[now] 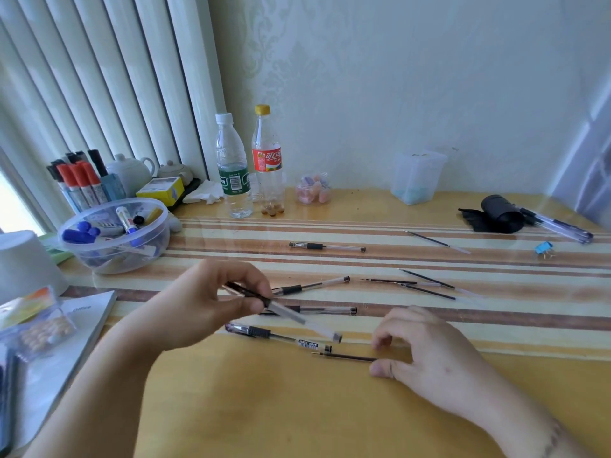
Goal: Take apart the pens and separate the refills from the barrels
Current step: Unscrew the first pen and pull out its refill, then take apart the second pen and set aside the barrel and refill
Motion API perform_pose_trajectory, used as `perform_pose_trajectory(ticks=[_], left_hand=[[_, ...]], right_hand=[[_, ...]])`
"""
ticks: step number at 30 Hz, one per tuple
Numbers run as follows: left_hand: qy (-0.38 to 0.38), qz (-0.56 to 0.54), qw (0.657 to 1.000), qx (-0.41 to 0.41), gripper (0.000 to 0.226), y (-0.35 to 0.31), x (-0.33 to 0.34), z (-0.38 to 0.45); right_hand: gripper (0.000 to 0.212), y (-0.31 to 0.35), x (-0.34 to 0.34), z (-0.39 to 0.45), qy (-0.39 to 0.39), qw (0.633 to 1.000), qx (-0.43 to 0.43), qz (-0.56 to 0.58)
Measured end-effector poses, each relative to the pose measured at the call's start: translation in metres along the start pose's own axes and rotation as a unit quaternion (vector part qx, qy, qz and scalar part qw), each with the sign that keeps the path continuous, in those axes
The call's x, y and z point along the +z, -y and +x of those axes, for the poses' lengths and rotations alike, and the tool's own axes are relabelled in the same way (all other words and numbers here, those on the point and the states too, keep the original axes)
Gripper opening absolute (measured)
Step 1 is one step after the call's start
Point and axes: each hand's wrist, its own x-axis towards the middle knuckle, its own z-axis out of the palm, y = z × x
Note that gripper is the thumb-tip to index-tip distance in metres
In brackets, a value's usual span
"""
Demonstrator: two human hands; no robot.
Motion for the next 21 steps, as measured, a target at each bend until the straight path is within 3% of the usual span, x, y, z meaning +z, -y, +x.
perform_pose_trajectory(ticks=[3, 8, 15, 18, 21], left_hand=[[0.054, 0.082, 0.993, -0.059, 0.020, 0.008, -0.001, -0.015], [0.067, 0.177, 0.975, -0.119, 0.018, 0.031, 0.005, -0.051], [0.058, 0.203, 0.974, -0.079, 0.011, 0.025, 0.002, -0.049], [0.032, 0.201, 0.978, -0.038, 0.010, 0.012, 0.011, -0.025], [0.052, 0.220, 0.974, -0.024, 0.018, 0.005, 0.026, 0.000]], right_hand=[[0.020, 0.002, 0.002, -0.001, -0.004, 1.000, -0.004, -0.004], [0.018, 0.009, -0.002, -0.005, 0.036, 0.997, -0.032, -0.052], [0.010, 0.002, -0.041, -0.021, 0.239, 0.968, 0.034, -0.075], [0.009, 0.008, -0.046, -0.018, 0.268, 0.959, 0.040, -0.087], [0.010, 0.009, -0.049, -0.025, 0.252, 0.961, 0.021, -0.115]])
